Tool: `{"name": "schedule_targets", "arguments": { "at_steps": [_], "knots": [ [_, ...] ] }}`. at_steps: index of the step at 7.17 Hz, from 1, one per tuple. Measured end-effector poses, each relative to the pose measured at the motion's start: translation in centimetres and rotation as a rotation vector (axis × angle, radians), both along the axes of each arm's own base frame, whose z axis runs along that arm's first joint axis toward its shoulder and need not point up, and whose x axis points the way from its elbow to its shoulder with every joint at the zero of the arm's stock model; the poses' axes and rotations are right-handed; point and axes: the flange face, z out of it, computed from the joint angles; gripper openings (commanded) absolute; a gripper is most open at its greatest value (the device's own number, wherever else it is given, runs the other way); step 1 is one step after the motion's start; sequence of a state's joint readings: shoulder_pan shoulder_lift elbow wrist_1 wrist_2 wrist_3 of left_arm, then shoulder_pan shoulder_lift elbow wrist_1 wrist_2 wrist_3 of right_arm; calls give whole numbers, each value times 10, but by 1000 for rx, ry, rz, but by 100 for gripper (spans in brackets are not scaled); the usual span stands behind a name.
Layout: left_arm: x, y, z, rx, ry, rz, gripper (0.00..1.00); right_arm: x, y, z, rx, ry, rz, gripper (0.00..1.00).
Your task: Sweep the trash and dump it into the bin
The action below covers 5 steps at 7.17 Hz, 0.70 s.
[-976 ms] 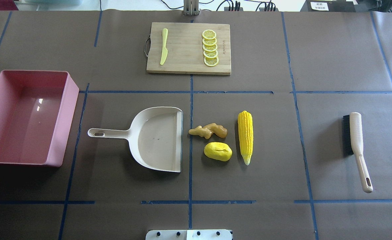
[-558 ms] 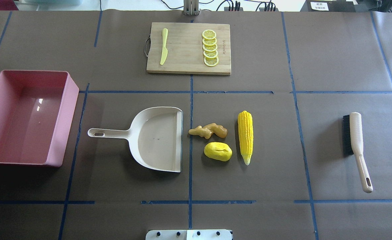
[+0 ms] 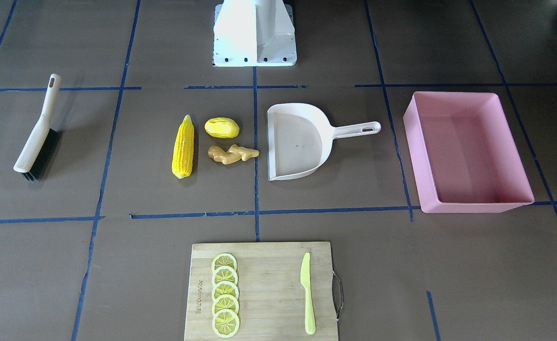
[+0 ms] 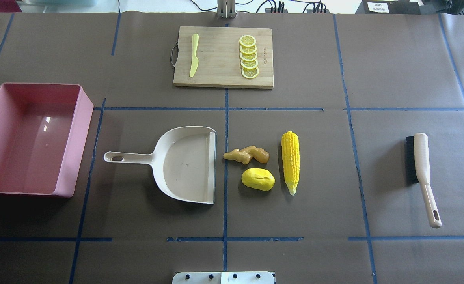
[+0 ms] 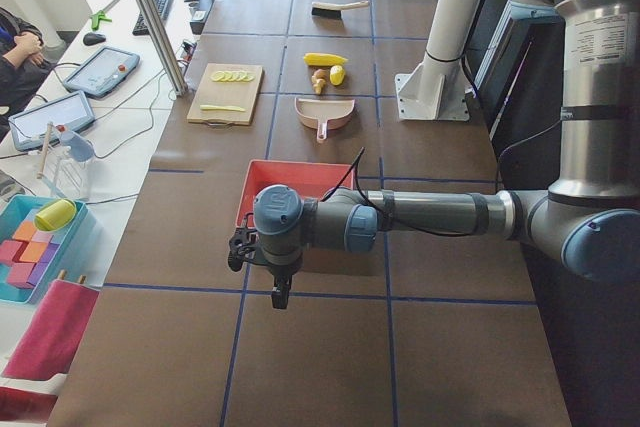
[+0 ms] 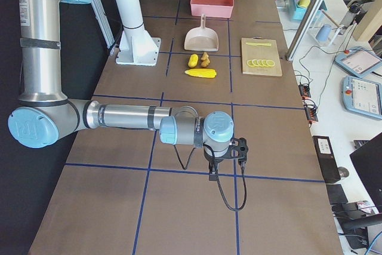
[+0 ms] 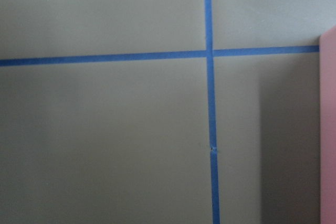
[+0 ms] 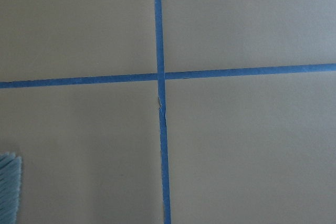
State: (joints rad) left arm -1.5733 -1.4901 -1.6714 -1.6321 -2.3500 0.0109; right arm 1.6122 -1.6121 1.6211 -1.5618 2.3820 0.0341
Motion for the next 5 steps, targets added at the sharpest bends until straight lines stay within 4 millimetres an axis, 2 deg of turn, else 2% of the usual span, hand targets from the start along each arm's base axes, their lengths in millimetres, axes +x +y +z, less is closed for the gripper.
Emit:
{"name": "schedule_targets", "arguments": {
  "at_steps": [3, 5],
  "knots": [
    [8, -21, -37, 39, 89, -9, 100, -1, -1, -2, 19, -9, -1, 100],
    [19, -51, -79, 101, 109, 0, 100, -1, -4, -16, 51, -15, -1, 100]
  ]
}}
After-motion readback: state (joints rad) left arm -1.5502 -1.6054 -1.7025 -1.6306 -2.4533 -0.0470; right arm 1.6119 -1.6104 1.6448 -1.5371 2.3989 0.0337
